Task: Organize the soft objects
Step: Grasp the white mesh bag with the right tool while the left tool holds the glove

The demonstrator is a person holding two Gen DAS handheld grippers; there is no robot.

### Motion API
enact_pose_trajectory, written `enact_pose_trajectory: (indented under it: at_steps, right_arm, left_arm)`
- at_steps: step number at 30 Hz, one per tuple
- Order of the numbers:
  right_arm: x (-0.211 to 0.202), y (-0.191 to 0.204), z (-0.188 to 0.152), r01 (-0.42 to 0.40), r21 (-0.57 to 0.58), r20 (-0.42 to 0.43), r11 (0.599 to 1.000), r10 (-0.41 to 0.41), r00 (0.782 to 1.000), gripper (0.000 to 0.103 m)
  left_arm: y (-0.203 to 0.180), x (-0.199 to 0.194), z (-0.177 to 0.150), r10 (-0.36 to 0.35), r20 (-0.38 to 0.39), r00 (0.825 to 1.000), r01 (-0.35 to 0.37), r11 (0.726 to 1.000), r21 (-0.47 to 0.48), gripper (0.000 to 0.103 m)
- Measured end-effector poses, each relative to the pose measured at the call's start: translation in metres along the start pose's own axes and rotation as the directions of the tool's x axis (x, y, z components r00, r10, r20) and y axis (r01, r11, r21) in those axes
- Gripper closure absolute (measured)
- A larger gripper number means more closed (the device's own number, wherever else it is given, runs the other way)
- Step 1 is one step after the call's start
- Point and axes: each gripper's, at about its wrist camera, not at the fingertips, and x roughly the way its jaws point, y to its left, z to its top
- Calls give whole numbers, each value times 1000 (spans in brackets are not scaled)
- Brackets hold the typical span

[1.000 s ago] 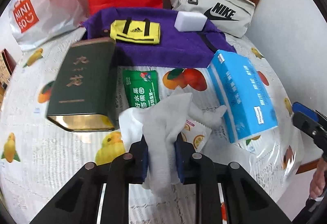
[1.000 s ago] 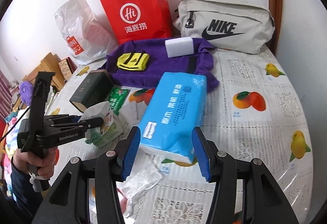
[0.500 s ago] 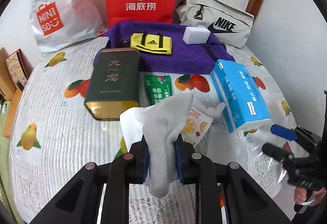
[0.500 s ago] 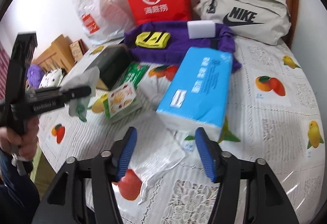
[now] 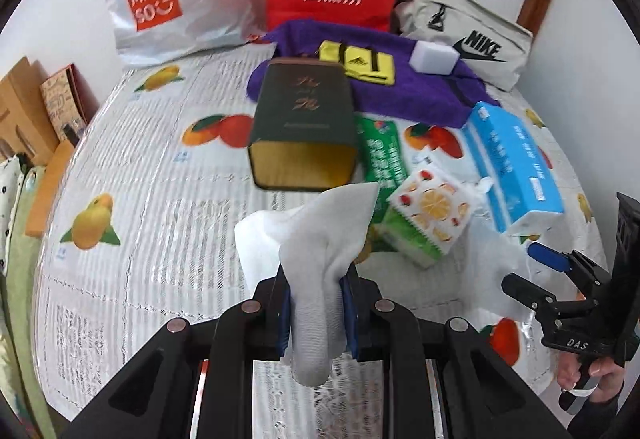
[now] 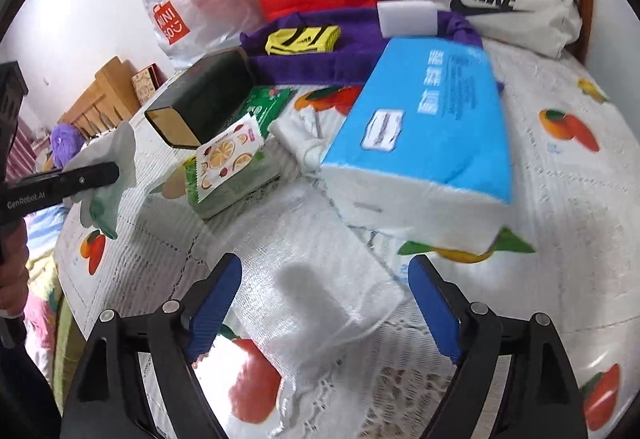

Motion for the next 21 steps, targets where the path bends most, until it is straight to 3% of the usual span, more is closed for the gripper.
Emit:
enact_pose_trajectory:
  at_steps: [4, 12, 18, 21]
  right_arm:
    - [4, 11, -5, 15, -38, 23, 999, -14, 1000, 6]
    - [12, 33, -17, 75, -115, 40, 991, -71, 997, 1]
    - [18, 46, -21, 164, -180, 47, 970, -158, 986, 3]
    - [17, 47, -22, 171, -174, 53, 970, -165, 985, 11]
  left_arm:
    - [3, 15, -4, -23, -20, 1000, 23, 1000, -11, 83]
    - [-2, 37, -14, -55, -17, 998, 55, 998, 15, 80]
    - [0, 39, -17, -91, 26, 996, 90, 996, 26, 78]
    - [3, 39, -17, -119, 35, 992, 118, 993, 18, 76]
